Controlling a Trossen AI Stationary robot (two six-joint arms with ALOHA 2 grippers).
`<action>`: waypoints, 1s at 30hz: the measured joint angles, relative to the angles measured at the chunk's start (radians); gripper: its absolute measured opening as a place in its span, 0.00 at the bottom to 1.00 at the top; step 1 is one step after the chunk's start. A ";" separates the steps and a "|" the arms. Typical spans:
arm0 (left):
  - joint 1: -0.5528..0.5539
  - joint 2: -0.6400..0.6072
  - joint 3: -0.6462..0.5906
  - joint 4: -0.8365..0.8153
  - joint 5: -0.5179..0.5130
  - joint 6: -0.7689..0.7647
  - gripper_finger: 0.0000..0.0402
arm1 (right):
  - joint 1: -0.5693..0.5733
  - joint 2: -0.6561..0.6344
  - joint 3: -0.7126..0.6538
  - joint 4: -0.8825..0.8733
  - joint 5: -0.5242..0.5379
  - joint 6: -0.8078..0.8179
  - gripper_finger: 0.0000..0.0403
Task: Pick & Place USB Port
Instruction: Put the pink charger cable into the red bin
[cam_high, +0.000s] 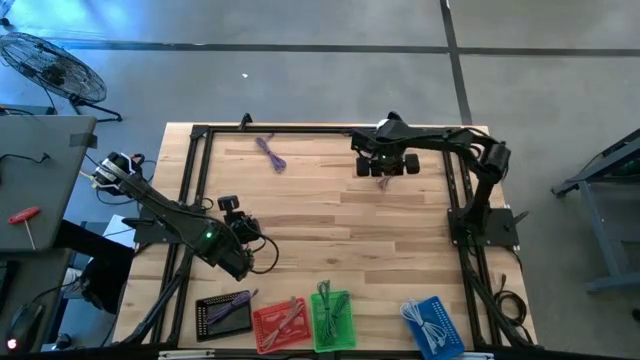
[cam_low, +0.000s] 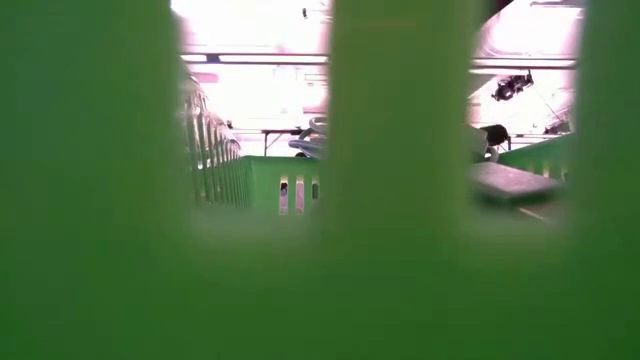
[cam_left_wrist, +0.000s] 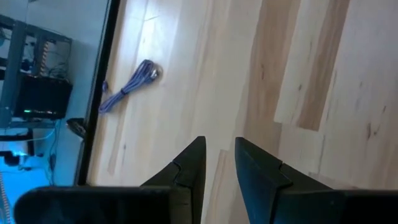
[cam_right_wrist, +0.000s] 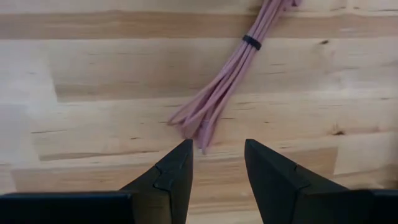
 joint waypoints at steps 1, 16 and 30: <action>0.000 0.000 -0.003 0.006 0.006 0.000 0.20 | 0.000 0.008 0.000 0.002 0.000 0.000 0.34; 0.000 0.000 -0.008 0.031 0.075 0.000 0.20 | -0.006 0.036 0.000 0.066 0.024 0.050 0.34; 0.000 0.000 -0.008 0.031 0.074 0.001 0.20 | -0.027 0.037 -0.159 0.236 -0.024 0.052 0.34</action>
